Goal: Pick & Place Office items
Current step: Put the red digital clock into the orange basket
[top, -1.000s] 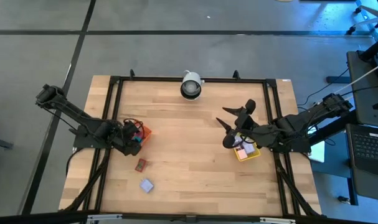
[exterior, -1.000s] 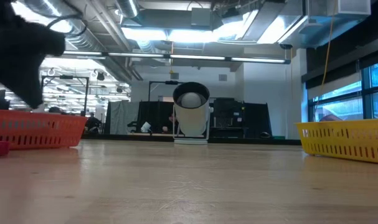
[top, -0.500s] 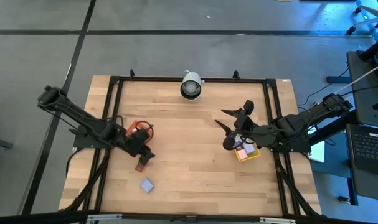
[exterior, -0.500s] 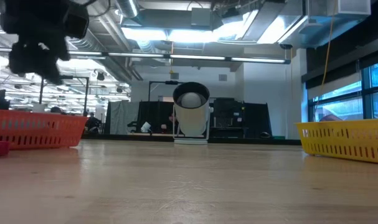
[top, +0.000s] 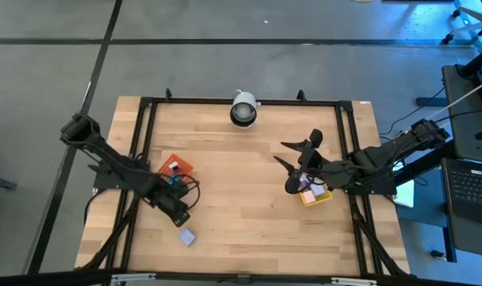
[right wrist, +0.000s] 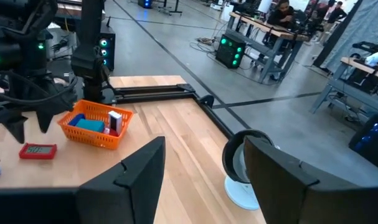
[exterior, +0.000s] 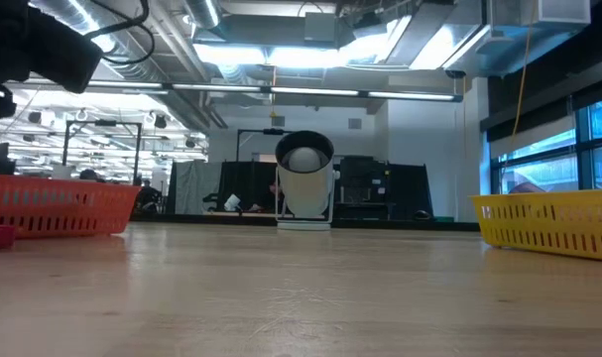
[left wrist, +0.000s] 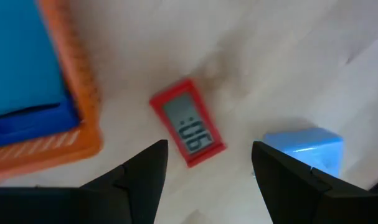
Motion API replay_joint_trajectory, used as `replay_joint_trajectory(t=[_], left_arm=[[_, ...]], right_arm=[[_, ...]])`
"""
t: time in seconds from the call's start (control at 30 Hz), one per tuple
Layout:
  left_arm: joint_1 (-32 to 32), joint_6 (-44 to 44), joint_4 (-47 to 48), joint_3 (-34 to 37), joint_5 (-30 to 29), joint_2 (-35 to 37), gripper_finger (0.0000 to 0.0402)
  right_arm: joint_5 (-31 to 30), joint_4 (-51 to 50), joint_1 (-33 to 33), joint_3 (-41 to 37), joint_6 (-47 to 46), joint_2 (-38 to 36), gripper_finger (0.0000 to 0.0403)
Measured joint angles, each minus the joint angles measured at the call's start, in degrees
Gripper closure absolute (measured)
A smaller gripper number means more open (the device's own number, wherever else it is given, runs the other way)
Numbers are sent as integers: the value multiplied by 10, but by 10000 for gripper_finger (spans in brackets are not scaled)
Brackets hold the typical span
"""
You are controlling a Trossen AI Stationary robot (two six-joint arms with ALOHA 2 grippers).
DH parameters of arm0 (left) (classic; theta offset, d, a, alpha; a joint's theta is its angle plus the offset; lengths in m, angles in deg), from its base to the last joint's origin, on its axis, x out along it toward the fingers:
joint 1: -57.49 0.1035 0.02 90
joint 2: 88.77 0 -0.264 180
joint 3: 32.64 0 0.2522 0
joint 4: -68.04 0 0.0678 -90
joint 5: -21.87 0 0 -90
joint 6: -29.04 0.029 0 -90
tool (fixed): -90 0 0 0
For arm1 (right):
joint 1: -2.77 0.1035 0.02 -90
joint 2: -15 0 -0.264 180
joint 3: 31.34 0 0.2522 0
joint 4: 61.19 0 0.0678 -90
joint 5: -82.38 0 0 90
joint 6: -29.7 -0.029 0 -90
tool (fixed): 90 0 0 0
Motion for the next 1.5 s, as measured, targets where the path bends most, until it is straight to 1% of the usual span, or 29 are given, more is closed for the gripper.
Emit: replay_joint_trajectory(t=[0.07,0.17,0.3,0.37,0.5,0.73,0.97,1.23,1.5], left_arm=[[0,3,23,-17,3,-13,174],[0,4,21,-26,10,-32,172],[0,-6,20,-29,38,-55,171],[0,-9,20,-29,43,-62,171],[1,-18,19,-29,31,-63,173],[1,-40,20,-29,5,-67,169],[2,-46,20,-28,18,-96,169],[6,-46,18,-28,17,-114,169],[9,-46,14,-28,15,-144,169]], right_arm=[[2,-1,0,0,0,0,186],[13,-2,0,0,0,0,186],[15,-8,0,0,0,0,186],[15,-9,0,0,0,0,186],[28,-9,0,0,4,0,186],[29,-10,3,0,7,0,186],[29,-10,16,0,9,0,186],[29,-10,33,0,9,0,186],[29,-8,34,0,17,0,186]])
